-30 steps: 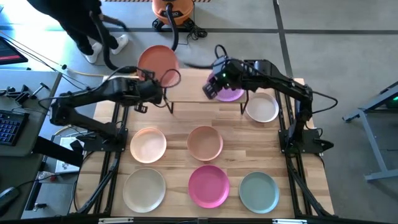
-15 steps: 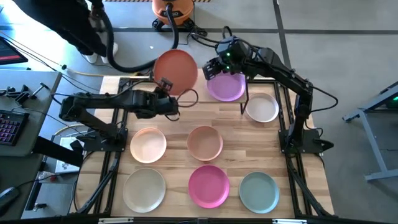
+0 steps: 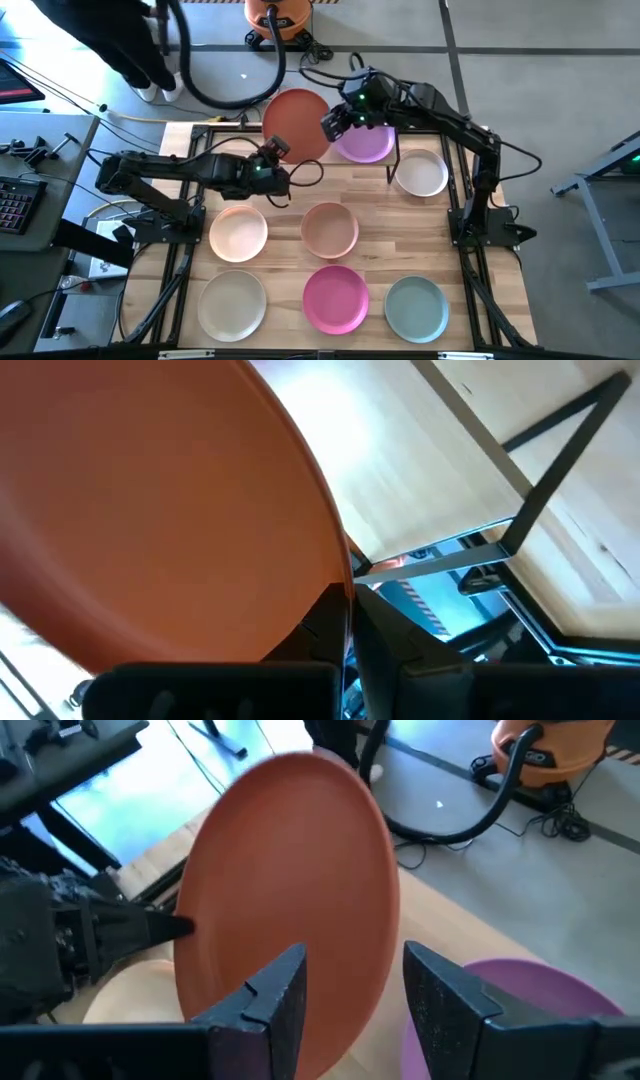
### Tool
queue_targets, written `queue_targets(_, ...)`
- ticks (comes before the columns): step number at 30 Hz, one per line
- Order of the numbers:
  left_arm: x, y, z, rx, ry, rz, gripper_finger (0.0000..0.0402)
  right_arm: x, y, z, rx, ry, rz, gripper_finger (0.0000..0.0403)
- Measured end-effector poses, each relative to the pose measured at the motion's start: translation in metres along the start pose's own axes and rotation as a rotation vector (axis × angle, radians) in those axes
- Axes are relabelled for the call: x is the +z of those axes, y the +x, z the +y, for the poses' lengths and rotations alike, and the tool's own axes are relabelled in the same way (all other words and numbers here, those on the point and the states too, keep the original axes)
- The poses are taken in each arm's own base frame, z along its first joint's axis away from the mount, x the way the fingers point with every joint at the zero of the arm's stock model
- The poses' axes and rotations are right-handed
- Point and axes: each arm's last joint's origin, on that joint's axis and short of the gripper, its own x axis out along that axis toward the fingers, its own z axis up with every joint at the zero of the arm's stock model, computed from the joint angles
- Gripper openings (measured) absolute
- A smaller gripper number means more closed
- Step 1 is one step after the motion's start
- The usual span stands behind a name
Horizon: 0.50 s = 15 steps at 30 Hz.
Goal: Place and stack plates onto a shelf
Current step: Stack the orange plate on top of the violet plate
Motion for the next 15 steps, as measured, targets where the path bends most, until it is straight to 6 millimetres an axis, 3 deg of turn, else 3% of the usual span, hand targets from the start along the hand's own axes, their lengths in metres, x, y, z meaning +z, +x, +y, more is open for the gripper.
queue_targets(15,0.001,-0.001,0.004,0.052,-0.022,0.032,0.0000,-0.010,0.023,0.006,-0.041,-0.030,0.071,0.0142)
